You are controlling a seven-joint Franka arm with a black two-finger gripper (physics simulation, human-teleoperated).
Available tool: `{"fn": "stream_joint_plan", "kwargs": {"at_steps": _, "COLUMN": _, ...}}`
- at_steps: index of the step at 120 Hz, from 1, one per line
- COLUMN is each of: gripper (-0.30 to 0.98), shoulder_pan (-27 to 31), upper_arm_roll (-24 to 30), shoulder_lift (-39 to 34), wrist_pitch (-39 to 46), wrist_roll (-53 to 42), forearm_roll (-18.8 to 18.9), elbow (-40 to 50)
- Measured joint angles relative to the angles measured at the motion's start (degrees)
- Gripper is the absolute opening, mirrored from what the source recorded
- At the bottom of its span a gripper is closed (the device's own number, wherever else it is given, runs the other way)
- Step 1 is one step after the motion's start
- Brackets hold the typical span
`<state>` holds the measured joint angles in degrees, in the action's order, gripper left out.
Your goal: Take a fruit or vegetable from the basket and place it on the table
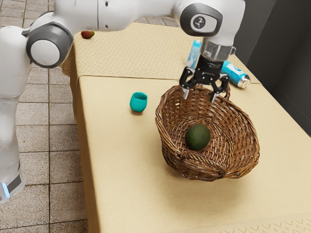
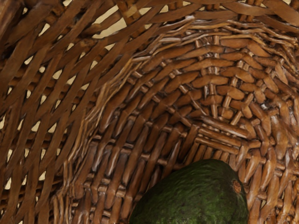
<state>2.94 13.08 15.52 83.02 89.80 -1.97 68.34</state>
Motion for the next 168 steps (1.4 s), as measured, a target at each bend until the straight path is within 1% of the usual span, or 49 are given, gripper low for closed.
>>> {"fn": "stream_joint_plan", "kwargs": {"at_steps": 5, "gripper": 0.69, "shoulder_pan": -0.3, "upper_arm_roll": -0.1, "shoulder_lift": -0.7, "wrist_pitch": 0.8, "wrist_roll": -2.0, "forearm_roll": 0.1, "elbow": 0.8}}
{"fn": "stream_joint_plan", "kwargs": {"at_steps": 18, "gripper": 0.69, "shoulder_pan": -1.8, "upper_arm_roll": -0.2, "shoulder_lift": -5.3, "wrist_pitch": 4.2, "wrist_roll": -6.5, "forearm_roll": -0.3, "elbow": 8.2}}
{"fn": "stream_joint_plan", "kwargs": {"at_steps": 24, "gripper": 0.69, "shoulder_pan": -2.5, "upper_arm_roll": -0.2, "shoulder_lift": -6.2, "wrist_pitch": 5.8, "wrist_roll": -8.2, "forearm_roll": -0.9, "elbow": 10.2}}
{"fn": "stream_joint_plan", "kwargs": {"at_steps": 43, "gripper": 0.69, "shoulder_pan": -2.8, "upper_arm_roll": 0.0, "shoulder_lift": -5.3, "wrist_pitch": 10.1, "wrist_roll": -12.9, "forearm_roll": -2.1, "elbow": 11.5}}
{"fn": "stream_joint_plan", "kwargs": {"at_steps": 67, "gripper": 0.69, "shoulder_pan": -2.8, "upper_arm_roll": -0.1, "shoulder_lift": -2.8, "wrist_pitch": 13.1, "wrist_roll": -17.5, "forearm_roll": -4.3, "elbow": 11.8}}
{"fn": "stream_joint_plan", "kwargs": {"at_steps": 76, "gripper": 0.69, "shoulder_pan": -2.6, "upper_arm_roll": -0.3, "shoulder_lift": -3.8, "wrist_pitch": 15.3, "wrist_roll": -18.9, "forearm_roll": -5.7, "elbow": 17.1}}
{"fn": "stream_joint_plan", "kwargs": {"at_steps": 84, "gripper": 0.69, "shoulder_pan": -2.5, "upper_arm_roll": -0.4, "shoulder_lift": -4.1, "wrist_pitch": 17.1, "wrist_roll": -20.0, "forearm_roll": -6.4, "elbow": 19.1}}
{"fn": "stream_joint_plan", "kwargs": {"at_steps": 115, "gripper": 0.69, "shoulder_pan": -2.3, "upper_arm_roll": -0.4, "shoulder_lift": -3.7, "wrist_pitch": 21.1, "wrist_roll": -23.4, "forearm_roll": -7.3, "elbow": 19.8}}
{"fn": "stream_joint_plan", "kwargs": {"at_steps": 168, "gripper": 0.69, "shoulder_pan": -2.3, "upper_arm_roll": -0.4, "shoulder_lift": -0.7, "wrist_pitch": 23.6, "wrist_roll": -26.7, "forearm_roll": -9.0, "elbow": 19.8}}
